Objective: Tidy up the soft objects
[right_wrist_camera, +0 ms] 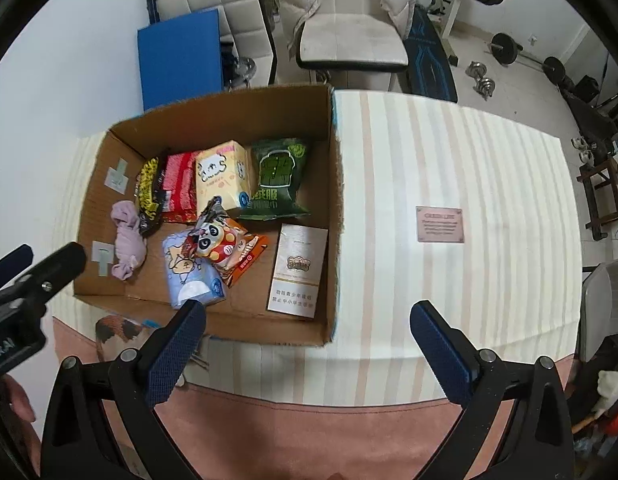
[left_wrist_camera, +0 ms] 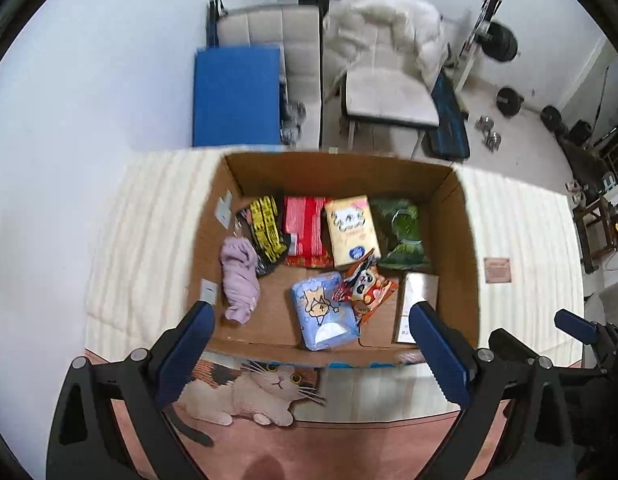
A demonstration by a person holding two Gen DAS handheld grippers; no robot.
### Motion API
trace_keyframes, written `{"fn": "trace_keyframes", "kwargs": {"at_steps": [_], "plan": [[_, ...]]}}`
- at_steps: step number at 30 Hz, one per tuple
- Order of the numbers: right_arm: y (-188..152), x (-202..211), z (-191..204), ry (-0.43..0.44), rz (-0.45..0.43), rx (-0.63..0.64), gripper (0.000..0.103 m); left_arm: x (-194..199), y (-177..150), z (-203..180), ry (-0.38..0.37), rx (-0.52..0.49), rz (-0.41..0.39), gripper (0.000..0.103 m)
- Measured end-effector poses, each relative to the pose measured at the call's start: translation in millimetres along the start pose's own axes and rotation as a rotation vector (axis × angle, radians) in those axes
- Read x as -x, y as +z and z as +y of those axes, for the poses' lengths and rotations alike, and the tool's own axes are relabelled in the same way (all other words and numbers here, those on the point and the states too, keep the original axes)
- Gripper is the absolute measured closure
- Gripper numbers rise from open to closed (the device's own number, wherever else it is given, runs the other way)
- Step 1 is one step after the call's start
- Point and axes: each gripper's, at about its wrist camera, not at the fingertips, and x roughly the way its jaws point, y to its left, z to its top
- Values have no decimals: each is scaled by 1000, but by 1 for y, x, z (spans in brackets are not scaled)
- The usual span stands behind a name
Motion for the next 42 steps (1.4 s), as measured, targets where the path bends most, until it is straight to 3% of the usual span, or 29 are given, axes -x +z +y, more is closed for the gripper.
{"fn": "trace_keyframes", "kwargs": {"at_steps": [7, 13, 18, 25, 42], "plan": [[-36, 88, -9, 7, -152, -11, 0, 80, -31, -7, 25, -10, -130, 3], [-80, 168, -14, -18, -288, -9, 0, 136, -59, -11, 21, -14, -191, 3], [-108, 210, -15, -9, -338, -5, 0, 168, -76, -14, -7, -13, -219, 3], [-132, 251, -14, -63, -423, 3, 0, 189, -90, -19, -14, -14, -251, 3], [-150, 288, -21, -74, -465, -16, 0, 224, -100, -27, 15, -49, -334, 3]]}}
